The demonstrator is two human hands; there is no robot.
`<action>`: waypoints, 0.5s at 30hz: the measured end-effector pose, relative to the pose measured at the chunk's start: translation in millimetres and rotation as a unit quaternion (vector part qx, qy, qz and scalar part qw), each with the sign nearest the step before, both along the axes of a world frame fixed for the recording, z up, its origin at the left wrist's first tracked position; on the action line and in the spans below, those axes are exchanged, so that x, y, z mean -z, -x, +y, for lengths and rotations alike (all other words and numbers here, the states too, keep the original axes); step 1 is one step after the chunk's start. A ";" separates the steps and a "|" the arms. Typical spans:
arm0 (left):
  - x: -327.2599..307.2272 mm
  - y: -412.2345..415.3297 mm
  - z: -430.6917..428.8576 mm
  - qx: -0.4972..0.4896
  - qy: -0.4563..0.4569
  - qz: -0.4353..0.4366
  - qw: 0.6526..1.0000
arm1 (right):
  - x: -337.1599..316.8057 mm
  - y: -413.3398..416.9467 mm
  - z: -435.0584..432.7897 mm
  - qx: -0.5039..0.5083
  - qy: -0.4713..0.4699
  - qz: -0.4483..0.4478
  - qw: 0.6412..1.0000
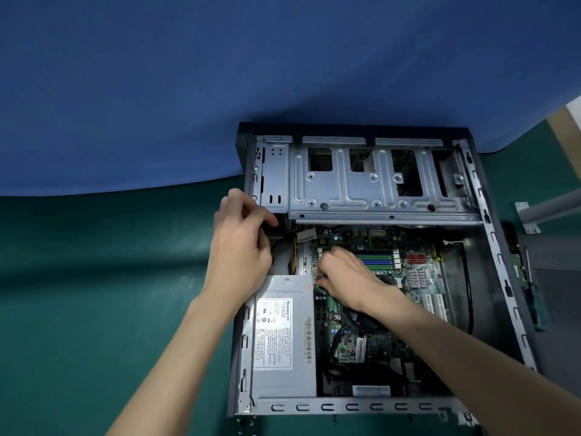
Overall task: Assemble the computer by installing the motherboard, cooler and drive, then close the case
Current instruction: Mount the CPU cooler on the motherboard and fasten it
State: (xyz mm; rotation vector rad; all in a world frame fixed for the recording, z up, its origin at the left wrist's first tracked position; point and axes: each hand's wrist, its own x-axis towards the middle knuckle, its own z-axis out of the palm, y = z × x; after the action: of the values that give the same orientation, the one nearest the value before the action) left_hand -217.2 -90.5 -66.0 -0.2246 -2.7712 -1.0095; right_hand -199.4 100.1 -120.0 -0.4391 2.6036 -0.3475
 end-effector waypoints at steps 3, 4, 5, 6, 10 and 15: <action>-0.6 -0.2 0.3 -0.003 -0.001 -0.010 1.000 | -1.3 0.1 0.4 0.006 0.005 -0.004 1.000; -0.6 -0.3 0.2 -0.003 -0.002 -0.011 1.000 | -2.0 -0.1 0.1 0.004 0.004 -0.003 1.000; -0.7 -0.4 0.2 -0.004 -0.002 -0.013 1.000 | -2.8 -0.3 -0.5 -0.001 0.002 0.000 1.000; -0.7 -0.5 0.4 -0.005 -0.002 -0.014 1.000 | -3.8 -0.4 -1.5 -0.009 -0.001 0.001 1.000; -1.1 -0.3 0.9 -0.005 0.006 -0.014 1.000 | -4.8 1.2 -2.6 -0.030 -0.009 0.004 1.000; -1.0 -0.6 1.3 -0.001 0.008 -0.014 1.000 | -4.8 2.6 -2.2 -0.044 -0.011 0.006 0.999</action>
State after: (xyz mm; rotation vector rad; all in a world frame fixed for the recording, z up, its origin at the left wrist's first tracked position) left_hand -216.6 -89.3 -64.9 -0.2105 -2.8050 -0.9983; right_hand -202.1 97.9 -115.2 -0.5480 2.5872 -0.2869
